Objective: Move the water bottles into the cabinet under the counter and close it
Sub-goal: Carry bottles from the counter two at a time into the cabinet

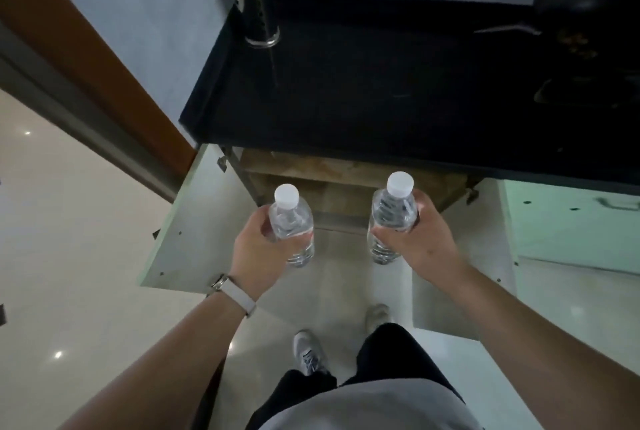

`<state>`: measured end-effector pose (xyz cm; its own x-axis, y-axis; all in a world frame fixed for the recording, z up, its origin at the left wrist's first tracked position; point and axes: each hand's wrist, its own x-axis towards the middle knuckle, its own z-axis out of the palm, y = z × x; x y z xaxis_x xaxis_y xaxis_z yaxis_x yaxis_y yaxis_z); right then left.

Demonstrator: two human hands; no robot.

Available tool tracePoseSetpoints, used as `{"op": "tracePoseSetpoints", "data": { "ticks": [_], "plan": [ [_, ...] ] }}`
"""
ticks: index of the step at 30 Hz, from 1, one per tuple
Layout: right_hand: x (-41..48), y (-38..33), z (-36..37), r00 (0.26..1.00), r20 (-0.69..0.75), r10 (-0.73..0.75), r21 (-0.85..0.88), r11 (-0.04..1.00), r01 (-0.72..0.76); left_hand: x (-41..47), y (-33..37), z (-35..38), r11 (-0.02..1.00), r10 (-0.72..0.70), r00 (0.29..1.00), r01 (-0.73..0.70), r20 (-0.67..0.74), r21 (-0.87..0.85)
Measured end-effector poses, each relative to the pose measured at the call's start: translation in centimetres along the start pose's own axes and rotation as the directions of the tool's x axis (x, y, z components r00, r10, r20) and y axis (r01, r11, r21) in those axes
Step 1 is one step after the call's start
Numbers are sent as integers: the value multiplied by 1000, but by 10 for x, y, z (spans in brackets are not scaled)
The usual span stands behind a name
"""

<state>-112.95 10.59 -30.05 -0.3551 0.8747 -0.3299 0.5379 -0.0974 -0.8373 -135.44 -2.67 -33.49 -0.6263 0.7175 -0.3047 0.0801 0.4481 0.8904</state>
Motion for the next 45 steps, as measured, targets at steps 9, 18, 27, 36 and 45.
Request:
{"op": "tracePoseSetpoints", "data": {
  "ticks": [9, 18, 27, 36, 45],
  "plan": [
    [44, 17, 30, 995, 36, 94, 34, 995, -95, 46, -18, 20, 994, -57, 998, 55, 19, 95],
    [111, 69, 63, 990, 88, 108, 6, 994, -109, 105, -60, 59, 983, -84, 996, 79, 22, 165],
    [197, 175, 117, 996, 83, 32, 126, 991, -43, 189, -186, 132, 997, -25, 1000, 24, 18, 78],
    [275, 261, 166, 989, -25, -147, 225, 963, 149, 274, -264, 163, 987, 158, 987, -158, 4, 10],
    [315, 243, 165, 945, -169, -281, 260, 912, 317, 313, -226, 158, 923, 383, 924, -383, 6, -44]
  ]
}}
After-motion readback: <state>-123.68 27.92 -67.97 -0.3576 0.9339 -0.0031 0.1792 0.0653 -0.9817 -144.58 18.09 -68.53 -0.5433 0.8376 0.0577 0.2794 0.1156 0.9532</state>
